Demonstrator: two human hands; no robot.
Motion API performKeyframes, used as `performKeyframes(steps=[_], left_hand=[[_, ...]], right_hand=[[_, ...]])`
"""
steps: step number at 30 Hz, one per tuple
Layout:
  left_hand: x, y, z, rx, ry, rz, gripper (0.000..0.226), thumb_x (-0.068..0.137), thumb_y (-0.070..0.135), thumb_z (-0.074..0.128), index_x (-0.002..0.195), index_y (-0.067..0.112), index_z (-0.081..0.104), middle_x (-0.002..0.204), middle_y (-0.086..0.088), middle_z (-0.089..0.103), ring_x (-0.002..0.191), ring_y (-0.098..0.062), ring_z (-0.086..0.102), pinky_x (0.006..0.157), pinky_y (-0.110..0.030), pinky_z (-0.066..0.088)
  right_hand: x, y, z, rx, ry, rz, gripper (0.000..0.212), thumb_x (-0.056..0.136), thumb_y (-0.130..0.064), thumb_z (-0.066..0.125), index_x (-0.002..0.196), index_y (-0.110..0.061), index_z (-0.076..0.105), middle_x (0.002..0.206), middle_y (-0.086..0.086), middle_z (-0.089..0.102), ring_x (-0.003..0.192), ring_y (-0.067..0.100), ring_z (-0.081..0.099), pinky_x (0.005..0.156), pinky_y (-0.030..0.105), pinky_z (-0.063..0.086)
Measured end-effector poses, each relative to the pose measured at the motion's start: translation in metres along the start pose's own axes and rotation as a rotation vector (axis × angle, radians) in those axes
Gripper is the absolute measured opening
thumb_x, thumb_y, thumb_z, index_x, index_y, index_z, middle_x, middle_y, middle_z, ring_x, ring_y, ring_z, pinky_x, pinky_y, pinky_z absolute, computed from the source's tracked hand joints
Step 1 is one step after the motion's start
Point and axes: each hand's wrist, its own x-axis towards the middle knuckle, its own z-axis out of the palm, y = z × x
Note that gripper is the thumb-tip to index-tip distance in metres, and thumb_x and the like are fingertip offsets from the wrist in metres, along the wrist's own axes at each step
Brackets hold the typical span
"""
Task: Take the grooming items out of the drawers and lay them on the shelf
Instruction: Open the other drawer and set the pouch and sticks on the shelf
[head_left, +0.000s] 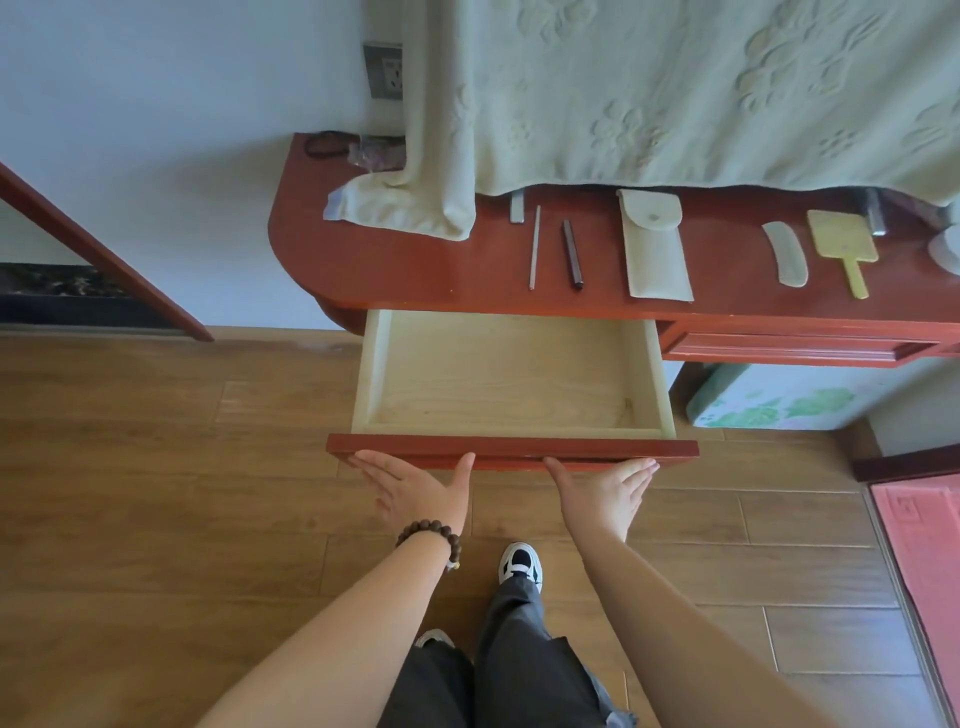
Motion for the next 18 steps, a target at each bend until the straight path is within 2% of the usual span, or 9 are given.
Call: performKeyframes(steps=[3, 14, 18], left_hand=[[0.015, 0.016, 0.004, -0.083, 0.013, -0.026, 0.136, 0.069, 0.073, 0.06, 0.141, 0.004, -0.031, 0.159, -0.015, -0.015, 0.147, -0.032, 0.012, 0.112, -0.049, 0.032], [0.062, 0.06, 0.005, -0.224, 0.008, -0.099, 0.137, 0.067, 0.06, 0.073, 0.145, 0.01, -0.028, 0.161, -0.011, -0.01, 0.148, -0.029, 0.005, 0.118, -0.049, 0.021], [0.077, 0.072, 0.006, -0.21, 0.003, -0.091, 0.139, 0.065, 0.064, 0.072, 0.144, 0.011, -0.029, 0.161, -0.01, -0.008, 0.148, -0.03, 0.011, 0.116, -0.05, 0.026]], right_hand=[[0.017, -0.015, 0.0, 0.006, -0.016, 0.031, 0.134, 0.067, -0.064, 0.07, 0.145, 0.002, -0.018, 0.158, 0.015, -0.014, 0.147, 0.023, -0.01, 0.119, 0.036, 0.0], [0.061, -0.055, 0.004, 0.01, -0.02, 0.018, 0.131, 0.068, -0.067, 0.066, 0.146, 0.002, -0.014, 0.159, 0.015, -0.01, 0.147, 0.022, -0.007, 0.119, 0.039, 0.002], [0.073, -0.068, 0.007, 0.036, 0.011, 0.016, 0.132, 0.066, -0.066, 0.068, 0.147, 0.001, -0.013, 0.159, 0.014, -0.009, 0.147, 0.021, -0.006, 0.12, 0.041, 0.002]])
